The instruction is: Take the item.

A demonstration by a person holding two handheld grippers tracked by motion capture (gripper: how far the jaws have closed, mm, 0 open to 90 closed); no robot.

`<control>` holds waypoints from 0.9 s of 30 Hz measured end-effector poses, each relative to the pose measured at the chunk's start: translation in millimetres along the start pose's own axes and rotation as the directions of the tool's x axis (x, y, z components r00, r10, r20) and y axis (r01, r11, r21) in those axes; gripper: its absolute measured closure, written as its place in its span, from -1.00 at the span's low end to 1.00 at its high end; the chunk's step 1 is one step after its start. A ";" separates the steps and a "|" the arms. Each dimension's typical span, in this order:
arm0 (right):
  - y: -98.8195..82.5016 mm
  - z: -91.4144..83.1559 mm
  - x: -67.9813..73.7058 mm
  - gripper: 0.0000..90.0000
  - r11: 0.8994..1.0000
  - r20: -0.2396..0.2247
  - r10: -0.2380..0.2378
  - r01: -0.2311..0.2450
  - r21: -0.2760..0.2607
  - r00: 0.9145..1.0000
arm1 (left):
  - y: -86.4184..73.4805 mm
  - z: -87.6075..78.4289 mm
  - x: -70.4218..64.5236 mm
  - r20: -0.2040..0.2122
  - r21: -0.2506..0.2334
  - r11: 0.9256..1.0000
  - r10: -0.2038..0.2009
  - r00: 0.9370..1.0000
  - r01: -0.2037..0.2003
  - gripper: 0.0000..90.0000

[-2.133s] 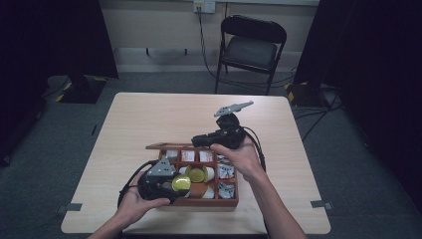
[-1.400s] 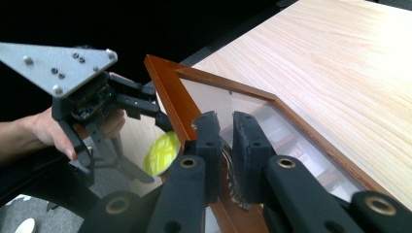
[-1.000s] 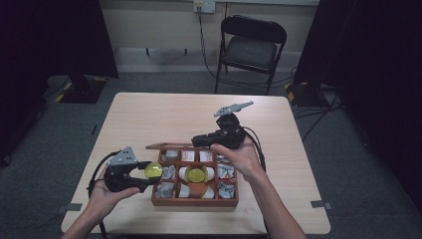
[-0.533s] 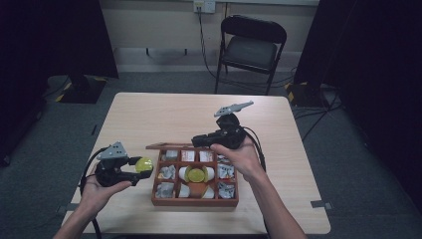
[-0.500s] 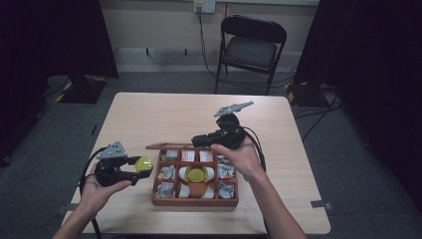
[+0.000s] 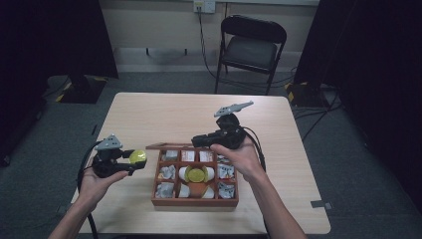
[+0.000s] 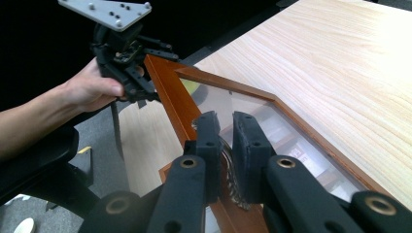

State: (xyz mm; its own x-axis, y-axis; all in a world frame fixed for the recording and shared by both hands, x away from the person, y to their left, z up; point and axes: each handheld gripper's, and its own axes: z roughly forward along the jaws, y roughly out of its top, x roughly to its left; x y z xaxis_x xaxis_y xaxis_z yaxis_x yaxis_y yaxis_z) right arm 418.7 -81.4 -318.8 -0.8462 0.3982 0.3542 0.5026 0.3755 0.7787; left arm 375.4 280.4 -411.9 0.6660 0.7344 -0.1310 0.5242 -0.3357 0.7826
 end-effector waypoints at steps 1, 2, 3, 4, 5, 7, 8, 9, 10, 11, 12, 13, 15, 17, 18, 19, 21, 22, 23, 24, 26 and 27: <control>0.0 0.0 0.0 0.82 1.000 0.000 0.000 0.000 0.000 1.000 | 0.2 1.7 2.7 -0.009 0.001 1.000 -0.007 1.000 0.007 -0.14; 0.0 0.0 0.0 0.82 1.000 0.000 0.000 0.000 0.000 1.000 | 0.3 3.1 5.2 -0.015 -0.001 1.000 -0.012 1.000 0.012 -0.14; -0.1 0.0 0.0 0.82 1.000 0.000 0.000 0.000 0.000 1.000 | 0.3 5.1 7.7 -0.026 -0.001 1.000 -0.013 1.000 0.013 -0.14; -0.2 0.0 0.0 0.82 1.000 0.000 0.001 -0.001 0.000 1.000 | 0.4 6.7 9.0 -0.034 0.000 1.000 -0.017 0.999 0.017 -0.14; -0.2 0.0 0.0 0.82 1.000 0.000 0.000 0.000 0.000 1.000 | 0.9 8.7 11.3 -0.040 0.008 1.000 -0.019 0.999 0.019 -0.15; -0.2 -0.1 0.1 0.82 1.000 0.001 -0.002 0.002 -0.001 1.000 | 2.3 13.4 16.1 -0.052 0.025 1.000 -0.018 0.998 0.019 -0.15; -0.2 -0.1 0.2 0.82 1.000 0.002 -0.003 0.003 -0.001 1.000 | 2.9 16.3 18.3 -0.055 0.031 0.999 -0.014 0.998 0.016 -0.14; -0.2 -0.1 0.2 0.82 1.000 0.002 -0.003 0.003 -0.001 1.000 | 3.3 19.5 20.2 -0.060 0.042 0.999 -0.013 0.998 0.015 -0.14; -0.3 -0.2 0.2 0.82 1.000 0.002 -0.004 0.004 0.000 1.000 | 3.5 22.9 21.8 -0.061 0.056 0.998 -0.014 0.998 0.018 -0.14; -0.4 -0.2 0.1 0.82 1.000 0.002 -0.004 0.004 -0.001 1.000 | 3.2 26.5 23.7 -0.059 0.068 0.998 -0.014 0.998 0.018 -0.14; -0.4 -0.3 0.1 0.82 1.000 0.002 -0.004 0.004 -0.001 1.000 | 2.5 30.4 24.8 -0.067 0.074 0.997 -0.015 0.998 0.020 -0.14; -0.4 -0.3 0.1 0.82 1.000 0.002 -0.004 0.004 -0.001 1.000 | 1.8 34.7 26.9 -0.071 0.080 0.997 -0.011 0.997 0.017 -0.15; -0.4 -0.4 0.0 0.82 1.000 0.000 -0.003 0.003 -0.001 1.000 | 0.0 41.0 30.3 -0.070 0.086 0.996 -0.025 0.997 0.031 -0.15; -0.5 -0.5 -0.1 0.82 1.000 0.000 -0.004 0.004 -0.001 1.000 | -2.1 44.8 33.4 -0.065 0.087 0.995 -0.038 0.997 0.043 -0.15; -0.5 -0.6 -0.3 0.82 1.000 0.000 -0.004 0.004 -0.001 1.000 | -3.6 46.7 34.5 -0.065 0.085 0.995 -0.049 0.997 0.054 -0.15; -0.6 -0.6 -0.4 0.82 1.000 0.000 -0.003 0.003 -0.002 1.000 | -5.1 48.7 34.8 -0.063 0.089 0.994 -0.056 0.996 0.062 -0.15; -0.5 -0.6 -0.3 0.82 1.000 0.000 -0.004 0.004 -0.001 1.000 | -8.8 53.5 34.4 -0.057 0.114 0.992 -0.046 0.997 0.053 -0.15; -0.5 -0.6 -0.3 0.82 1.000 0.000 -0.004 0.004 -0.001 1.000 | -10.2 55.5 34.2 -0.057 0.119 0.992 -0.045 0.997 0.051 -0.15; -0.5 -0.6 -0.2 0.82 1.000 0.000 -0.004 0.004 -0.001 1.000 | -12.3 57.6 34.3 -0.064 0.131 0.990 -0.042 0.997 0.050 -0.15; -0.7 -0.5 -0.2 0.82 1.000 0.000 -0.004 0.004 -0.001 1.000 | -13.3 58.8 34.7 -0.063 0.132 0.990 -0.043 0.997 0.051 -0.15; -0.8 -0.4 0.1 0.82 1.000 0.002 -0.005 0.005 -0.001 1.000 | -14.9 61.0 36.4 -0.065 0.137 0.989 -0.050 0.997 0.059 -0.15; -0.8 -0.3 0.2 0.82 1.000 0.002 -0.005 0.005 -0.001 1.000 | -16.0 62.7 37.8 -0.069 0.147 0.988 -0.042 0.997 0.052 -0.15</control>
State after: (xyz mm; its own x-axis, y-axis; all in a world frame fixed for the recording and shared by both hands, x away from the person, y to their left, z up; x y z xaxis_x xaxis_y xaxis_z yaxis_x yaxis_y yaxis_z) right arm 418.1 -81.9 -319.2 -0.8485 0.3977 0.3491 0.4980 0.3768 0.7810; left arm 425.5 276.6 -467.5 0.6052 0.7867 -0.1217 0.6301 -0.3801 0.6771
